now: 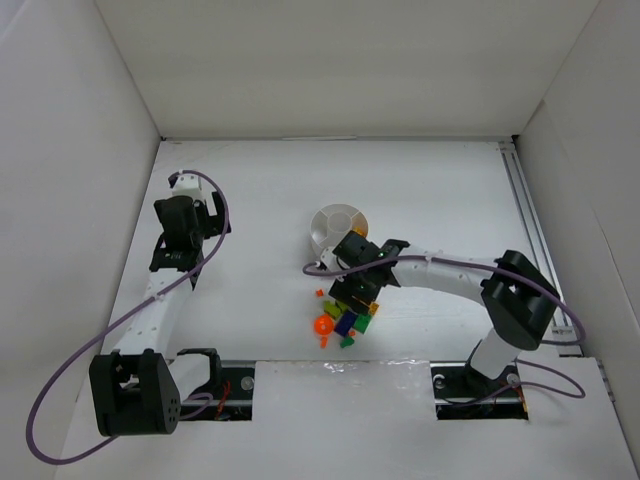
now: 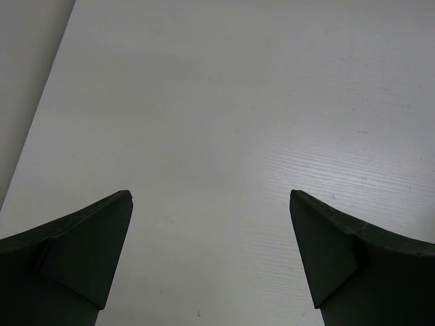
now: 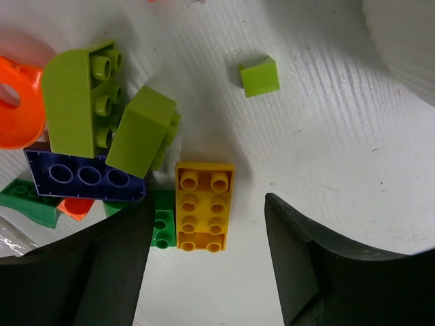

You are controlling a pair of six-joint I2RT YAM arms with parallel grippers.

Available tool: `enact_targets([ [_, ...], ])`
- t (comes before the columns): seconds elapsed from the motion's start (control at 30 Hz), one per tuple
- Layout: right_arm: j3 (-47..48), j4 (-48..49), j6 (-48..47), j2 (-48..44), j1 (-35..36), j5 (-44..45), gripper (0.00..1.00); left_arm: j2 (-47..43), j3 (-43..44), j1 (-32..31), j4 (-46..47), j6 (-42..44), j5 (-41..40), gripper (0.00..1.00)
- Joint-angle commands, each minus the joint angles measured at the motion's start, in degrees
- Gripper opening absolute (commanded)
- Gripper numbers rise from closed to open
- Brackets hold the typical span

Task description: Sort the legos into containers by color

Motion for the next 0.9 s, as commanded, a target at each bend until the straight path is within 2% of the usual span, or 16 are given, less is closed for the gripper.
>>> enact_targets([
  [0.0, 2.97, 0.13, -0.29, 1.1, -0.22, 0.13, 0.7, 0.23, -0.75, 0.23, 2.26, -0.21, -0.77, 1.0],
  [0.07, 2.97, 0.13, -0.29, 1.72, -0.22, 0.13, 0.7, 0.23, -0.75, 0.23, 2.26, -0.21, -0.77, 1.0],
  [0.33, 2.44, -0.4, -0.29, 2.33, -0.22, -0.92, 0.55, 0.23, -0.75, 0.23, 2.78, -0.21, -1.29, 1.0],
  [0.43, 1.91, -0.4, -0.29, 2.33, -0.22, -0.92, 0.44, 0.75, -0.75, 0.23, 2.78, -0.21, -1.29, 1.0],
  [0.53, 2.52, -0.4, -0.82, 2.33, -0.22, -1.45, 0.3, 0.75, -0.75, 0.23, 2.78, -0.21, -1.29, 1.0],
  [0.57, 3.05, -1.1, -0.82, 1.73, -0.22, -1.45, 0.21, 0.75, -0.75, 0.23, 2.78, -0.21, -1.29, 1.0],
  [0.7, 4.11, -3.82, -0.12, -3.53, -0.83, -6.1, 0.01, 0.75, -0.75, 0.23, 2.78, -0.21, -1.29, 1.0],
  [0.8, 3.07, -3.83, 1.46, -10.37, -1.7, -7.6, 0.0, 0.75, -0.75, 0.23, 2.78, -0.21, -0.77, 1.0],
  [0.87, 1.74, -0.32, 2.6, -14.52, -3.55, -9.7, 0.0, 0.75, -1.27, 0.23, 2.78, -0.21, 1.15, 1.0],
])
